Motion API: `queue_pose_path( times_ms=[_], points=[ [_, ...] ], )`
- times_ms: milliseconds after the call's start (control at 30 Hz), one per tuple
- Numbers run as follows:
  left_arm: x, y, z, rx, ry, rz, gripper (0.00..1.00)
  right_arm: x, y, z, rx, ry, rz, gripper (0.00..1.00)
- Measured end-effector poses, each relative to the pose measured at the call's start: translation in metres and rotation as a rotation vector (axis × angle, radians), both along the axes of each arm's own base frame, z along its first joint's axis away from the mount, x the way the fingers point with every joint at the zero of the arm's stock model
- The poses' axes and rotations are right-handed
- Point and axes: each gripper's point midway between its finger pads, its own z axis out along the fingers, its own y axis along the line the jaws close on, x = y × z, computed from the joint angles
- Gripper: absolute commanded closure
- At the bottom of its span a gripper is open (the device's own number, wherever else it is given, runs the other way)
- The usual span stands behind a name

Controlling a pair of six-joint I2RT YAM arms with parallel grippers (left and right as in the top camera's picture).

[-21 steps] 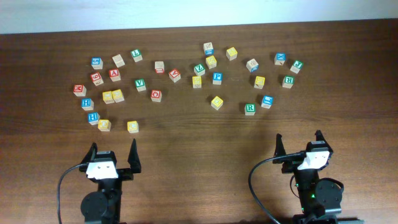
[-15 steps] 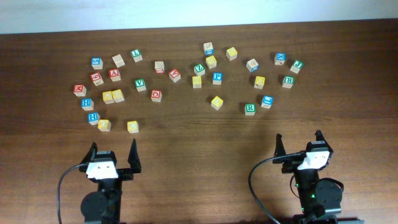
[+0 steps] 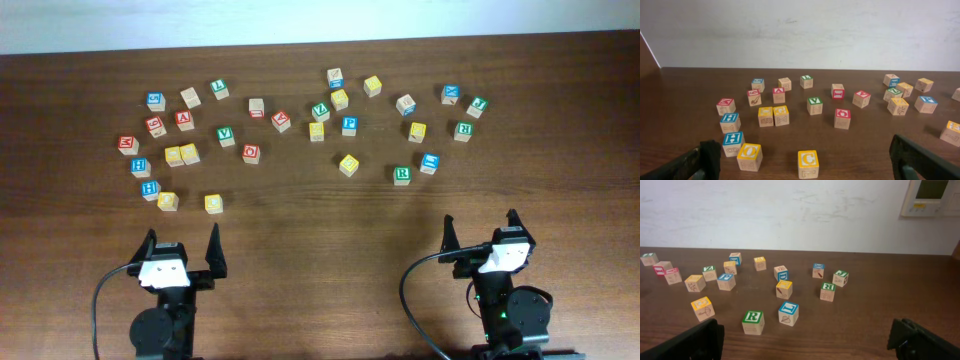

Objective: Spell out CVPR
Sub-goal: 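Reach the left gripper to the yellow C block and grasp it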

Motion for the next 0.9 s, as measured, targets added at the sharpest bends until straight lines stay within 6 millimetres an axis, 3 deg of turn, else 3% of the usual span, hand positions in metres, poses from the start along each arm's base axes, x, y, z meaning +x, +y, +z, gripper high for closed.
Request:
queue_pose_path(
  times_ms=[400,500,533,600,667,700,833,867,900],
  points=[
    [0.000,-0.005,0.001,-0.007,-0.005,-0.030,0.01,0.000,0.000,0.000,-0.001,0.000,0.000,0.02],
    [-0.014,-0.078,0.016,-0.146,-0.040,-0.458,0.01,0.000,0.000,0.000,0.000,0.000,0.000,0.02],
    [-0.033,-0.109,0.028,-0.170,-0.070,-0.672,0.01,0.000,0.000,0.000,0.000,0.000,-0.001,0.02],
    [-0.062,-0.136,0.060,-0.129,-0.197,-0.896,0.01,0.000,0.000,0.000,0.000,0.000,0.000,0.02],
    [-0.107,-0.144,0.130,0.014,-0.554,-1.009,0.01,0.000,0.000,0.000,0.000,0.000,-0.001,0.02],
    [-0.118,-0.142,0.147,0.033,-0.644,-1.000,0.01,0.000,0.000,0.000,0.000,-0.001,-0.001,0.02],
    [-0.119,-0.112,0.210,-0.112,-0.773,-0.804,0.01,0.000,0.000,0.000,0.000,0.000,-0.001,0.02],
    [-0.108,-0.106,0.234,-0.182,-0.667,-0.754,0.01,0.000,0.000,0.000,0.000,0.001,0.000,0.02],
    [-0.094,-0.104,0.231,-0.240,-0.519,-0.717,0.01,0.000,0.000,0.000,0.000,0.000,-0.001,0.02]
  ],
)
